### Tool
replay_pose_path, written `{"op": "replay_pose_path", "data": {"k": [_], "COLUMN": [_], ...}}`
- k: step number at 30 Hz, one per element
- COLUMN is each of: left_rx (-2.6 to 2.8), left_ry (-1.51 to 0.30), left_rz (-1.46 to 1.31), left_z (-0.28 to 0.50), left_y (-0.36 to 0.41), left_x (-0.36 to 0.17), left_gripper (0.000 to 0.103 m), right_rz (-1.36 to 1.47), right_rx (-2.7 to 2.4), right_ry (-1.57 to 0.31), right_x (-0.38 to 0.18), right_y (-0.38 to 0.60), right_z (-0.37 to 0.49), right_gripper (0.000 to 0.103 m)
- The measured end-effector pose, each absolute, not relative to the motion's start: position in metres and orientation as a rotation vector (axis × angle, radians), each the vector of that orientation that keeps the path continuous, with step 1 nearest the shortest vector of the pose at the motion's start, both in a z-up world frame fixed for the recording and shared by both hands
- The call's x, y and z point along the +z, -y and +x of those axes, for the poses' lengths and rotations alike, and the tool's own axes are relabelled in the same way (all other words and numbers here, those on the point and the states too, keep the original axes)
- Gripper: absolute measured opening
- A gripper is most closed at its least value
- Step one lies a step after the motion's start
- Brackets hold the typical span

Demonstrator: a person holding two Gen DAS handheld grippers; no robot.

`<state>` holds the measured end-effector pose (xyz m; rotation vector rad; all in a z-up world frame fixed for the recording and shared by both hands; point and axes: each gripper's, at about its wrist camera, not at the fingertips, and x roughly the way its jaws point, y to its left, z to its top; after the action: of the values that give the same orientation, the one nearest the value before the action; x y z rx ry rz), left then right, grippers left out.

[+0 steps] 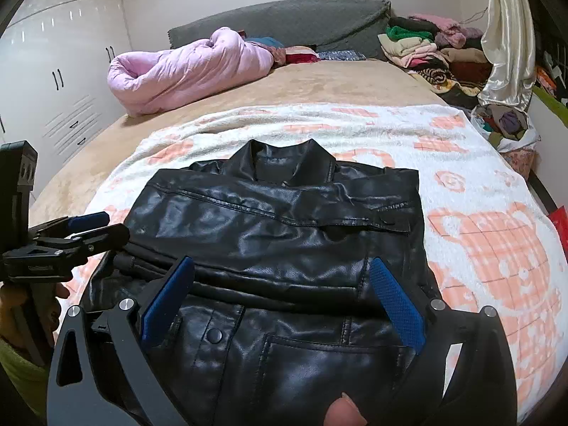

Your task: Fold large clothes

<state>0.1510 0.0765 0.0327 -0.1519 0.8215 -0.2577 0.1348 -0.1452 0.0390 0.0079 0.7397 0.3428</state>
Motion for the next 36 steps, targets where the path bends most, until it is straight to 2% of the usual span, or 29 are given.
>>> {"op": "replay_pose_path", "data": {"k": [36], "left_rx": [-0.236], "left_ry": [-0.759], "left_rz": [-0.107], "left_z": [0.068], "left_y": [-0.048], "left_x": [0.05], "left_gripper": [0.093], "right_rz": [0.063], "right_rx": [0.38], "right_ry": [-0.651], "right_x": [0.066], "right_y": [0.186], "right_z": [0.075], "right_gripper": [0.099]}}
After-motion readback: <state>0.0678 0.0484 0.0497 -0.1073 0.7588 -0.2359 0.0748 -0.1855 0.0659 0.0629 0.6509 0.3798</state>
